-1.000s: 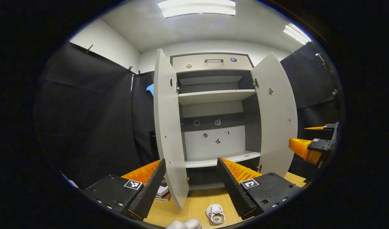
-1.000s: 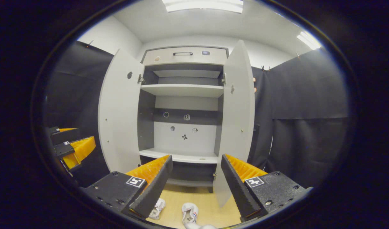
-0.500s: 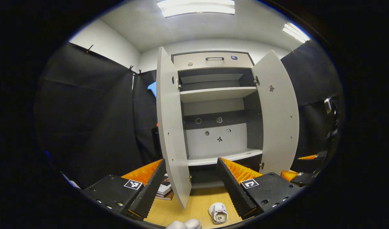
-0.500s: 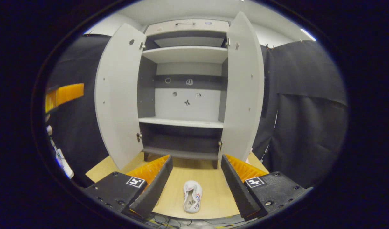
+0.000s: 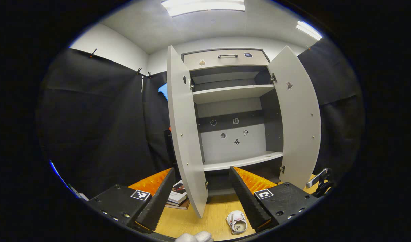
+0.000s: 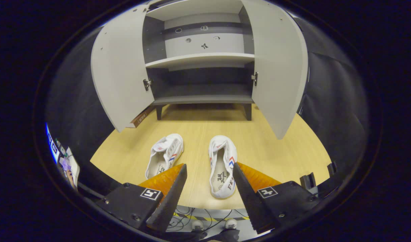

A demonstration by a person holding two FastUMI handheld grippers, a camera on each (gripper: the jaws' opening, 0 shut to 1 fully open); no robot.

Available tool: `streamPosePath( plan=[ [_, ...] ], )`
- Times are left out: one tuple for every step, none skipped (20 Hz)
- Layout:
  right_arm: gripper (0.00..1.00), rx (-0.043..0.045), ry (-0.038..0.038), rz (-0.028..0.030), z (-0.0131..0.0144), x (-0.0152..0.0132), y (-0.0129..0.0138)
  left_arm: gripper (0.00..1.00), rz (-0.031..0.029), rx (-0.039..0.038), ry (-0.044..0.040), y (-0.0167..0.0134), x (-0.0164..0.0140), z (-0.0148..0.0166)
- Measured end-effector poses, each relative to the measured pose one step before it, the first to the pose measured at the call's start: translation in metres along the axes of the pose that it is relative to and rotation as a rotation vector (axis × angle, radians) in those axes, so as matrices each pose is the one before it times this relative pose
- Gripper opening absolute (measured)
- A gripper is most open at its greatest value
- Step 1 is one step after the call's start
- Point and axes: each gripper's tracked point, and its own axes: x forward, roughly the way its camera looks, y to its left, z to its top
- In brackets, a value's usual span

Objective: Grab one shoe with the right hand and put it into the shoe cabinet, grab the other shoe with the left hand and put it into the shoe cabinet; then close the right door with the right hand and the left door with the left hand.

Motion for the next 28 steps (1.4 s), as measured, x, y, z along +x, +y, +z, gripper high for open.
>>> streamPosePath(
  plan=[
    [0.88, 0.00148, 0.01864, 0.00928, -0.00512, 0.00983, 0.00287, 0.96, 0.00482, 0.00092, 0.00582, -0.00002, 0.00074, -0.00104],
    [0.87, 0.00123, 0.01009, 0.01126, -0.00366, 0.01177, 0.00359, 0.96, 0.00405, 0.00094, 0.00842, 0.00011, -0.00013, -0.00183],
    [0.87, -0.00042, 0.01870, 0.00192, -0.00369, 0.01143, 0.00068, 0.96, 0.00377, 0.00185, 0.00448, 0.00011, -0.00020, -0.00140],
    [0.85, 0.00197, 0.01874, 0.00691, -0.00566, 0.01017, 0.00116, 0.96, 0.00665, 0.00413, 0.00537, 0.00031, 0.00064, -0.00149],
    [0.85, 0.00587, 0.01332, 0.00423, -0.00261, 0.01028, 0.00107, 0.96, 0.00300, 0.00388, 0.00717, -0.00057, 0.00091, -0.00106],
    [0.83, 0.00708, 0.01314, 0.00580, -0.00183, 0.00997, 0.00147, 0.96, 0.00373, 0.00276, 0.00771, 0.00080, 0.00086, -0.00226],
    [0.83, 0.00565, 0.00929, 0.00388, 0.00012, 0.00910, 0.00040, 0.96, 0.00594, 0.00038, 0.00819, 0.00030, 0.00085, -0.00129],
    [0.82, 0.00288, 0.00730, -0.00235, -0.00044, 0.00859, -0.00067, 0.96, 0.00306, -0.00196, 0.00385, -0.00080, 0.00153, -0.00055],
    [0.82, 0.00035, 0.01016, -0.01041, -0.00040, 0.01146, -0.00283, 0.96, 0.00308, -0.00180, 0.00845, -0.00019, 0.00141, -0.00173],
    [0.82, 0.00259, 0.00595, -0.01123, 0.00162, 0.00490, -0.00338, 0.96, 0.00113, -0.00001, 0.00760, -0.00048, 0.00237, -0.00112],
    [0.82, 0.00164, 0.00365, -0.00927, 0.00184, 0.00751, -0.00324, 0.96, 0.00123, 0.00164, 0.00653, -0.00062, 0.00181, -0.00078],
    [0.82, 0.00002, 0.00259, -0.00932, 0.00188, 0.00695, -0.00193, 0.96, 0.00424, 0.00095, 0.00461, 0.00046, 0.00095, -0.00010],
    [0.82, 0.01011, -0.00252, 0.00404, 0.00287, 0.00674, 0.00100, 0.96, 0.00151, 0.00011, 0.00501, -0.00041, 0.00199, 0.00005],
    [0.82, 0.00700, -0.00022, 0.00105, 0.00436, 0.00607, -0.00060, 0.96, 0.00365, 0.00015, 0.00348, 0.00029, 0.00220, -0.00069],
    [0.82, 0.00156, -0.00314, 0.00678, 0.00380, 0.00523, 0.00033, 0.96, 0.00235, -0.00042, 0.00560, -0.00067, 0.00241, -0.00102],
    [0.80, -0.00318, -0.00711, -0.00183, 0.00530, 0.00502, -0.00106, 0.96, 0.00225, -0.00119, 0.00397, -0.00060, 0.00157, -0.00121],
    [0.78, -0.00476, -0.01009, -0.00315, 0.00585, 0.00549, -0.00116, 0.96, 0.00174, 0.00015, 0.00538, -0.00098, 0.00154, -0.00082],
    [0.72, -0.00435, -0.00240, -0.00471, 0.00196, 0.00706, -0.00207, 0.96, 0.00342, 0.00156, 0.00270, -0.00012, 0.00232, 0.00004],
    [0.61, 0.00542, 0.00570, 0.00886, 0.00149, 0.00628, -0.00113, 0.96, 0.00023, 0.00304, -0.00079, -0.00137, 0.00130, 0.00074],
    [0.60, 0.01477, -0.00142, 0.00155, 0.00119, 0.00094, -0.00156, 1.00, -0.00190, 0.00296, -0.00007, -0.00138, 0.00082, 0.00104],
    [0.58, 0.00794, -0.00921, -0.01054, 0.00220, 0.00154, -0.00445, 1.00, -0.00235, 0.00279, -0.00124, -0.00182, 0.00080, 0.00082],
    [0.54, 0.00280, -0.00817, -0.01769, -0.00298, 0.00462, -0.00605, 1.00, -0.00171, 0.00073, -0.00338, -0.00092, -0.00006, 0.00145],
    [0.42, 0.00797, -0.00959, -0.00358, -0.00013, 0.00087, -0.00436, 1.00, -0.00458, -0.00101, -0.00212, -0.00246, 0.00007, 0.00191],
    [0.20, 0.01838, 0.00578, 0.02417, 0.00032, 0.00002, 0.00438, 0.96, -0.00394, -0.00046, -0.00148, -0.00164, 0.00096, 0.00060],
    [0.23, 0.00349, 0.00475, 0.01122, -0.00188, 0.00224, 0.00159, 0.96, -0.00324, 0.00188, -0.00203, -0.00281, 0.00001, 0.00085],
    [0.14, -0.00506, 0.00904, -0.00068, -0.00265, -0.00138, 0.00048, 0.96, -0.00235, 0.00320, 0.00028, -0.00114, -0.00031, -0.00014],
    [0.07, 0.00117, -0.00072, -0.00251, 0.00247, -0.00411, -0.00177, 0.96, -0.00487, 0.00146, 0.00041, -0.00236, 0.00006, 0.00007],
    [0.09, 0.00044, 0.01107, 0.00660, -0.00065, 0.00195, 0.00129, 1.00, -0.00350, 0.00066, -0.00349, -0.00071, -0.00095, 0.00210]
  ],
)
